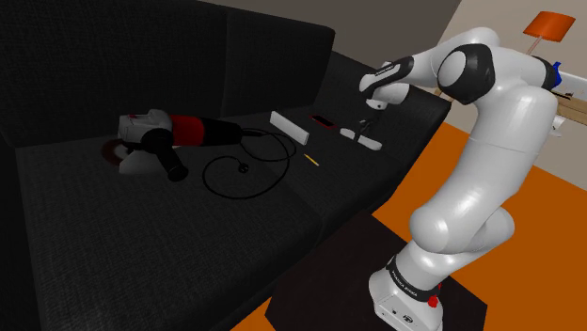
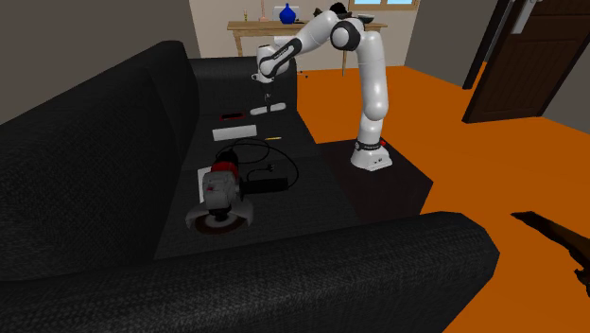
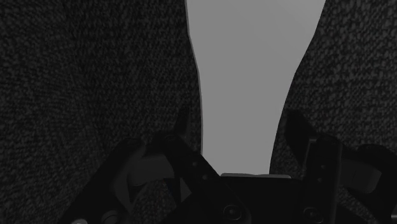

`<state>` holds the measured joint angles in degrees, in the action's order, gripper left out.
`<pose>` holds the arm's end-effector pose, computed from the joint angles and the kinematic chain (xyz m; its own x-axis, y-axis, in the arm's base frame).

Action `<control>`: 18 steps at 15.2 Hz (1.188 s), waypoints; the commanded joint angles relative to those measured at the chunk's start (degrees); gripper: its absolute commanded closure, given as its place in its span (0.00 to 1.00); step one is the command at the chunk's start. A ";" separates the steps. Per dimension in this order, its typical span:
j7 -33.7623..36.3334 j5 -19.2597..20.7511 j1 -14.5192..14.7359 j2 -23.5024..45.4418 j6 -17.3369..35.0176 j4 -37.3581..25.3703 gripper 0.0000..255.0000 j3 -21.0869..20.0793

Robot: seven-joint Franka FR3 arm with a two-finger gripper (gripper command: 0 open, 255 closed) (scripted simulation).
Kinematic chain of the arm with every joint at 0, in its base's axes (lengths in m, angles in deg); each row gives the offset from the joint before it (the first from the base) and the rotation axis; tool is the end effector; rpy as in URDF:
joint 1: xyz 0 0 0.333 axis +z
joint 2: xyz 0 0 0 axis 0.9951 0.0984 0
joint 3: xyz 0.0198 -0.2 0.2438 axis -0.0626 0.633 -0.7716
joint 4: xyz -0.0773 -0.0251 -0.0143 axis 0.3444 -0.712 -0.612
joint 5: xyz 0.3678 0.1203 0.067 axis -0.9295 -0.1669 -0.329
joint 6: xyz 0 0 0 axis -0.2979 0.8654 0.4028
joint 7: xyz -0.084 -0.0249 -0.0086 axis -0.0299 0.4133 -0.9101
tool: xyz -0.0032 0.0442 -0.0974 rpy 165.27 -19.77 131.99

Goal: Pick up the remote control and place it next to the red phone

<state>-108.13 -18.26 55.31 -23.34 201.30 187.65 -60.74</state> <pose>0.4602 -0.4095 0.3544 0.9976 -0.0685 0.0009 -0.0685 -0.9973 0.0272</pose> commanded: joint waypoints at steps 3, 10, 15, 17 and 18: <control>-0.06 -0.06 -0.01 0.16 0.28 0.10 1.00 -0.03; -0.06 -0.05 0.00 0.14 0.27 0.11 0.00 -0.02; 0.31 0.51 0.19 -1.69 -3.05 -1.43 0.00 0.15; 0.60 0.95 0.33 -3.13 -6.08 -3.07 0.00 0.25; 0.60 0.95 0.33 -3.13 -6.08 -3.07 0.00 0.25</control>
<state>-107.66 -17.44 55.57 -26.10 195.97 184.90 -60.50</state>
